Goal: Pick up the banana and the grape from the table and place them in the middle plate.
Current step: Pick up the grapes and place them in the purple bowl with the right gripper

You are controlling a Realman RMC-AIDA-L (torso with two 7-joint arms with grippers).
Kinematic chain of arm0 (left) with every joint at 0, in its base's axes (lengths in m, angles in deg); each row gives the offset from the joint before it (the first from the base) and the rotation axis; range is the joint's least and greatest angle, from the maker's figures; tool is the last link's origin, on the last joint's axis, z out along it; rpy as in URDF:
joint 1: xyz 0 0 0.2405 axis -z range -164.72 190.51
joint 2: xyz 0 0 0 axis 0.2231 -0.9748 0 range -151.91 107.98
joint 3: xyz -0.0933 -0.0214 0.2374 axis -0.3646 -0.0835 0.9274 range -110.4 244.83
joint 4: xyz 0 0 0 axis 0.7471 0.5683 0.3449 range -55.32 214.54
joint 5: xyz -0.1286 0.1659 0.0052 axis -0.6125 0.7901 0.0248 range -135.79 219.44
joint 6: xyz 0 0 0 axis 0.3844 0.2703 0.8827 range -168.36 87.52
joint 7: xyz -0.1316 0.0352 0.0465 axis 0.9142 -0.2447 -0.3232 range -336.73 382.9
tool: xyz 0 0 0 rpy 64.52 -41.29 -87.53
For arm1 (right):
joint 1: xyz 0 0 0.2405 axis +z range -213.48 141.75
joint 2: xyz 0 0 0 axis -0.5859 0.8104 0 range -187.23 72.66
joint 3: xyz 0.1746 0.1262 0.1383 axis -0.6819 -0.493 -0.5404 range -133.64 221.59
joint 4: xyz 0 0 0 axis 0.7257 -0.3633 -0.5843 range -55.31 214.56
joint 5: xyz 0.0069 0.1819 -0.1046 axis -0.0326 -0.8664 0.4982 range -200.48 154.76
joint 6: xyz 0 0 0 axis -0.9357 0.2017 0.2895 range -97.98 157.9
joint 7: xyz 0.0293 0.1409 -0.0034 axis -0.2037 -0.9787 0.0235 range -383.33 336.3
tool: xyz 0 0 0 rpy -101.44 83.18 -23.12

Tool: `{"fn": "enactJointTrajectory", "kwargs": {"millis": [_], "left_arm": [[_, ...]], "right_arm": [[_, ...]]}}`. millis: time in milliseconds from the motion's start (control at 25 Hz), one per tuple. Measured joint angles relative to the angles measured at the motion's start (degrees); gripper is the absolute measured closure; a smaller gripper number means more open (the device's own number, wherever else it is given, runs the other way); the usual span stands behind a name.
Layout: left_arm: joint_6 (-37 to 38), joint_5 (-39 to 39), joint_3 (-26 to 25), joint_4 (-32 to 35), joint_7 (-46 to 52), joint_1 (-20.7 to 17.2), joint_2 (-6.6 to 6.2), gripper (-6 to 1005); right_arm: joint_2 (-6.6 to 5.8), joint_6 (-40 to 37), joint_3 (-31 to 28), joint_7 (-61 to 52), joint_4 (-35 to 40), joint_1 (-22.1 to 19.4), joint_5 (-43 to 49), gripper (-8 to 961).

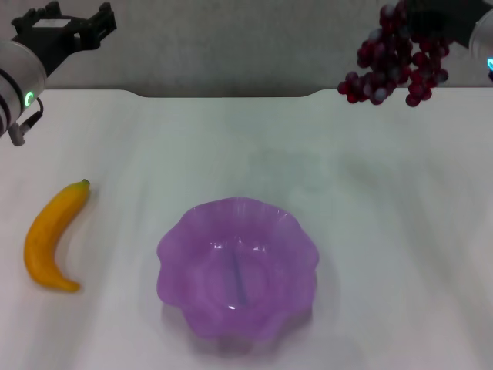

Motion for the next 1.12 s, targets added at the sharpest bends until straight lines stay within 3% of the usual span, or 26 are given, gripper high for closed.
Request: {"fn": "enactJointTrajectory", "kwargs": {"millis": [360,680,1120], "left_arm": [[-0.2,0.0,0.0,0.0,-0.2,-0.2,-0.04,197],[-0.2,0.0,0.0,0.0,-0.2,-0.1,-0.08,198],[-0.2,0.0,-0.1,0.0,-0.2,0.1,-0.09,198]], "right_arm": [[-0.11,3.4,1.3,-9.7,7.8,-0.9,8.9,803],[-0.07,3.6,8.6,-12.6,13.7,-1.0,11.4,804],[-0.02,1.4,20.4,-12.7,14.6,-0.3,10.7,804]]}}
